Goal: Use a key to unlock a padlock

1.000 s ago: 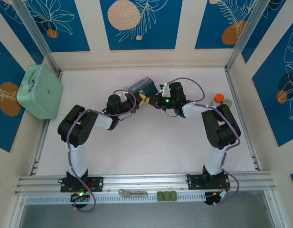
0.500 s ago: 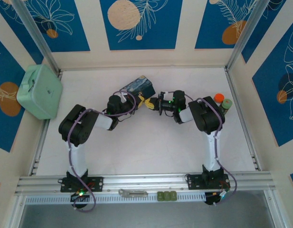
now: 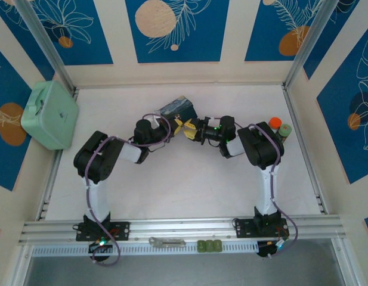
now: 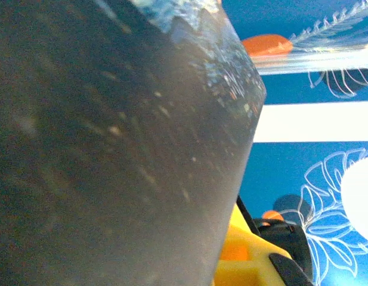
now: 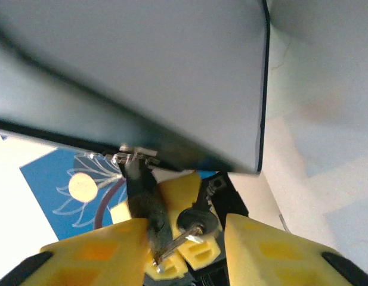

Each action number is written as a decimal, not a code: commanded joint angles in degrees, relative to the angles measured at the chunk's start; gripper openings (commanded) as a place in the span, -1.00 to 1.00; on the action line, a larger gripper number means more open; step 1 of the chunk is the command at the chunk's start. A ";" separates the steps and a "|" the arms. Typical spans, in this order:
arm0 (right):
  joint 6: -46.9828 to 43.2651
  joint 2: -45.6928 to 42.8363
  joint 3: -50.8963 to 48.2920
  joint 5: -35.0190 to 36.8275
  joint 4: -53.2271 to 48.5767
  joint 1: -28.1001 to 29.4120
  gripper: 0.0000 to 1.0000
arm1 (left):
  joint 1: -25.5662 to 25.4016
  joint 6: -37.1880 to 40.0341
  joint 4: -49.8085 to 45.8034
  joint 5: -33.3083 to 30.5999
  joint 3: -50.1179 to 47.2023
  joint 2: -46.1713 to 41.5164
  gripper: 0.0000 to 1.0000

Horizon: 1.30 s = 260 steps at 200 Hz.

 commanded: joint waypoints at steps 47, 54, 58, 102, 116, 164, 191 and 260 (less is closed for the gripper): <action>-17.22 -10.49 -4.30 6.38 -17.51 -1.04 -0.09 | -3.52 -0.87 5.69 9.93 1.30 -3.10 -1.00; -18.73 -11.69 -4.47 6.54 -18.93 -1.01 -0.08 | -3.51 -0.82 5.50 9.92 1.30 -3.01 -1.00; -19.73 -12.41 -4.56 6.71 -19.90 -1.05 -0.07 | -3.52 -0.80 5.36 9.88 1.26 -2.99 -1.00; -30.64 -21.37 -5.54 10.40 -33.74 -0.64 -0.01 | -3.56 -0.98 5.42 9.21 1.30 -1.93 -1.00; -30.83 -22.17 -5.37 9.91 -33.55 -0.45 -0.01 | -3.52 -1.28 5.78 9.21 1.21 -1.68 -1.00; -32.75 -24.73 -7.48 11.44 -34.86 -0.17 0.03 | -3.52 -1.17 5.14 8.95 1.30 -1.33 -1.00; -38.49 -28.45 -7.83 13.66 -40.87 0.21 0.08 | -3.60 -1.22 4.69 8.78 1.39 -0.98 -1.00; -41.77 -29.35 -7.19 13.72 -42.13 1.54 -0.18 | -3.69 -1.49 4.20 8.70 1.31 -0.77 -1.00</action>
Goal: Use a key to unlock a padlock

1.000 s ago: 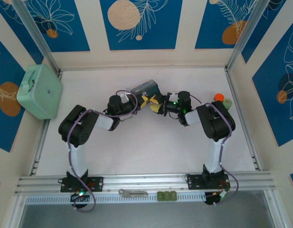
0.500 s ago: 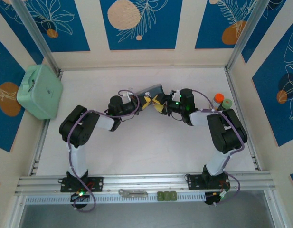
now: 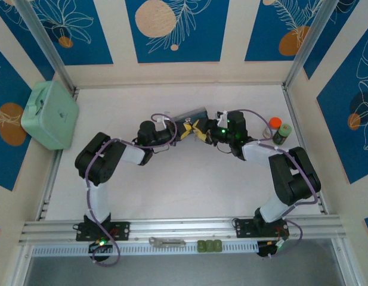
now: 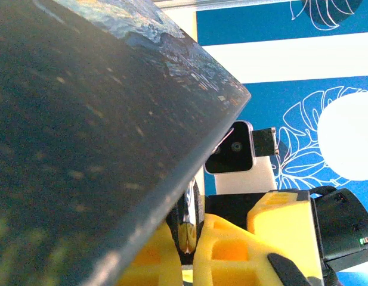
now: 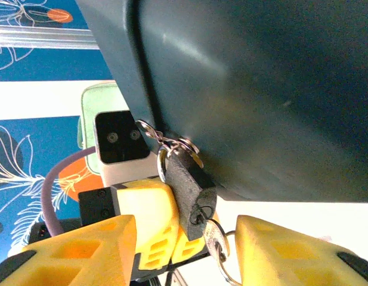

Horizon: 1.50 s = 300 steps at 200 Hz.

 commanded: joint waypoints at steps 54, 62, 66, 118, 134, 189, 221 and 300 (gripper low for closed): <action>1.44 4.04 -0.17 -0.57 3.94 0.71 -0.92 | -0.63 -0.33 1.62 1.41 0.60 -0.80 -1.00; 2.81 4.55 -0.55 -0.47 5.41 0.61 -0.99 | -0.63 -0.41 1.74 1.34 0.51 -0.83 -1.00; 3.70 4.84 -0.73 -0.44 6.10 0.57 -1.00 | -0.63 -0.41 1.87 1.32 0.45 -0.87 -1.00; 26.41 13.31 -3.24 -2.90 26.83 -0.26 -1.00 | -0.79 -0.42 6.86 1.49 -0.43 0.54 -1.00; 39.15 18.55 -4.15 -1.46 40.50 -0.21 -1.00 | -0.81 0.06 9.68 1.56 -1.03 1.32 -1.00; 60.81 24.47 -2.59 4.58 51.23 2.44 -1.00 | -0.81 5.45 14.29 5.32 -2.32 2.30 -1.00; 69.10 24.79 -2.36 8.28 51.22 3.41 -1.00 | -0.81 11.37 14.29 10.65 -0.70 1.73 -1.00; 78.04 29.32 0.21 17.62 51.36 5.86 -1.00 | -0.55 16.43 14.29 12.97 -1.06 1.33 -1.00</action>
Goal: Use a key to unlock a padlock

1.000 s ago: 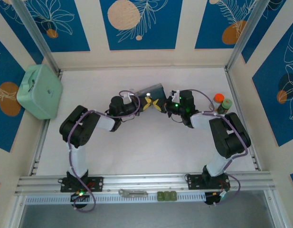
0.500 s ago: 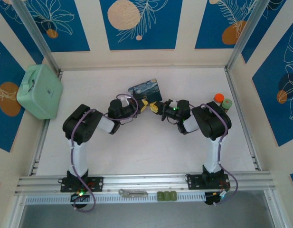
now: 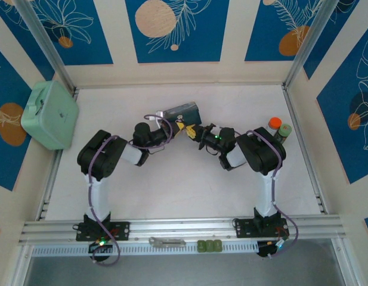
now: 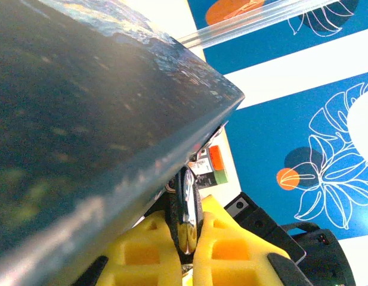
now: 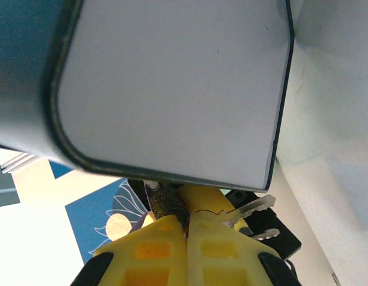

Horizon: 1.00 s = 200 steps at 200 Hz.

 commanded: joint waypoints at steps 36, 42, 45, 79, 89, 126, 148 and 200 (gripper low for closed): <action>28.28 3.72 6.04 8.29 -2.19 1.24 -1.00 | -3.58 2.91 8.00 13.94 -0.19 -1.90 -1.00; 26.26 3.83 6.20 6.67 -2.24 0.68 -1.00 | -3.39 2.52 8.04 13.56 -0.27 -1.69 -1.00; 25.24 3.73 6.10 6.09 -2.37 0.49 -1.00 | -3.30 2.35 8.04 13.38 -0.28 -1.64 -1.00; 18.43 2.74 0.53 3.75 -4.89 0.09 -0.34 | -2.58 1.15 8.04 12.29 -0.64 -1.71 -1.00; 16.83 3.08 -0.91 4.13 -3.60 0.12 -0.08 | -2.42 0.83 8.04 11.96 -0.55 -1.80 -1.00; 10.82 2.56 -4.17 2.56 -2.67 -1.08 0.06 | -2.22 -1.78 8.04 10.65 0.33 -1.28 -1.00; 5.72 -0.41 -5.20 1.81 -3.58 -2.07 0.09 | -2.22 -2.57 8.04 9.36 0.07 -1.03 -1.00; -16.50 -17.34 -3.54 -3.03 -30.69 -5.17 0.20 | -2.22 -4.29 8.04 7.07 -1.16 -0.09 -1.00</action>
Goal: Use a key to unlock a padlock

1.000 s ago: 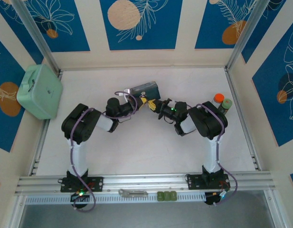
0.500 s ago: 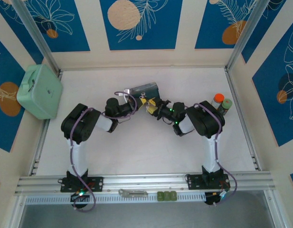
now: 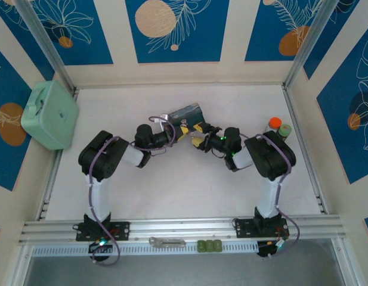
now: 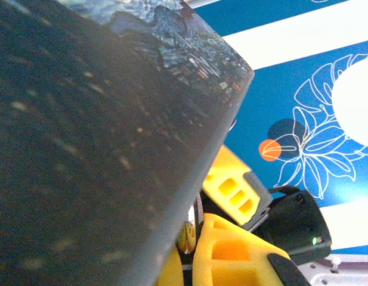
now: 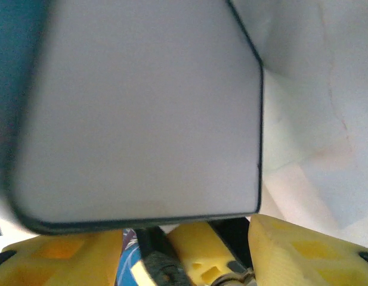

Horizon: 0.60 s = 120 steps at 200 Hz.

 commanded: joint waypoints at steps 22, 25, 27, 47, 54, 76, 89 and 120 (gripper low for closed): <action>-22.97 -15.87 3.50 0.35 -35.66 -1.84 0.26 | -0.65 -1.27 6.37 0.82 -1.26 1.51 -1.00; -24.00 -16.53 3.66 0.62 -37.17 -1.99 0.27 | -0.65 -1.24 6.37 0.71 -1.34 1.73 -1.00; -24.70 -17.09 3.76 0.79 -37.96 -2.07 0.27 | -0.65 -1.16 6.35 0.64 -1.36 1.87 -1.00; -28.24 -19.32 4.25 0.47 -42.85 -2.88 0.27 | -0.56 -0.15 4.55 0.16 -1.63 2.60 -1.00; -29.40 -19.68 4.37 0.35 -43.90 -3.00 0.27 | -0.50 1.19 2.33 0.12 -1.63 2.30 -1.00; -32.30 -20.00 5.07 -0.04 -47.21 -3.08 0.27 | -0.47 8.16 -10.24 -0.79 -1.65 -0.48 -1.00; -32.43 -20.08 4.85 -0.17 -46.80 -3.24 0.27 | -0.38 10.81 -14.70 -1.99 -2.41 -2.09 -1.00; -33.72 -19.94 5.50 -0.35 -47.64 -3.32 0.26 | -0.34 13.94 -21.65 -3.34 -2.92 -2.81 -1.00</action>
